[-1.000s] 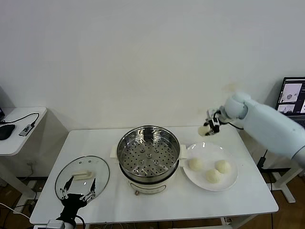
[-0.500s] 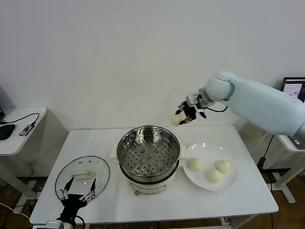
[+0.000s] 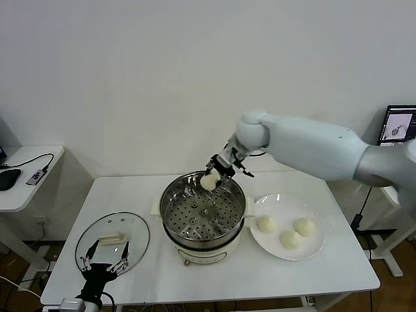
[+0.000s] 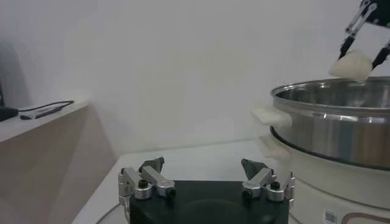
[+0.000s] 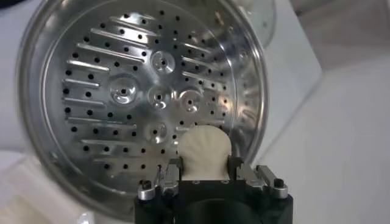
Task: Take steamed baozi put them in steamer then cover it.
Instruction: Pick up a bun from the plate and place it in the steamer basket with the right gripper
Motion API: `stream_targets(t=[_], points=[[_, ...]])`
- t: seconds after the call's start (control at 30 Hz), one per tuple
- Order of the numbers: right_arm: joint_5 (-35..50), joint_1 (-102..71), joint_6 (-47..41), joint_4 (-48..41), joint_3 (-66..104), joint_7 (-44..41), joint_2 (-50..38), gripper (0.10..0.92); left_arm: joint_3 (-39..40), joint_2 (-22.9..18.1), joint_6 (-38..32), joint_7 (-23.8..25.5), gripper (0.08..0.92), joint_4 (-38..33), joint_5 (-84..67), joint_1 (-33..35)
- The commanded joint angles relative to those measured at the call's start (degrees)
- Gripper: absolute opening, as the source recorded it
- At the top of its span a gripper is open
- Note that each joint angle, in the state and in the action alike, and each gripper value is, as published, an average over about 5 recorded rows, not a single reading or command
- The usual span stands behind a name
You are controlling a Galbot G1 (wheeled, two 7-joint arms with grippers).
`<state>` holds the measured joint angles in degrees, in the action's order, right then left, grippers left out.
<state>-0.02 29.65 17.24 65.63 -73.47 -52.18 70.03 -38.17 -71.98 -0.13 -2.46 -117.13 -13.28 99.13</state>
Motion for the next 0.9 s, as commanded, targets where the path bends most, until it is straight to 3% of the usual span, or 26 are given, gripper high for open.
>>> stream_targets(t=[0.03, 0.37, 0.6, 0.77, 0.9], points=[[-10.72, -2.52, 9.83, -7.39, -1.21, 1.11, 6.2, 0.468, 0.03, -0.02, -0.01, 0.04, 0.823, 0.16, -0.1, -0.05], [-17.17, -5.43, 14.74, -12.09, 0.63, 2.76, 8.83, 0.479, 0.04, -0.09, -0.02, 0.0, 0.823, 0.28, 0.65, -0.39], [-17.32, -6.25, 16.09, -12.72, 1.21, 3.51, 9.42, 0.519, 0.23, -0.59, 0.0, -0.07, 0.823, -0.49, 1.23, -0.19], [-15.94, -4.53, 15.62, -11.55, 0.98, 3.18, 8.79, 0.606, 0.22, -0.47, -0.02, -0.09, 0.823, -0.47, 1.41, -0.22], [-9.28, -1.2, 12.96, -7.48, -0.6, 1.0, 6.69, 0.718, 0.12, -0.46, -0.03, -0.11, 0.823, -0.37, 1.43, -0.26]])
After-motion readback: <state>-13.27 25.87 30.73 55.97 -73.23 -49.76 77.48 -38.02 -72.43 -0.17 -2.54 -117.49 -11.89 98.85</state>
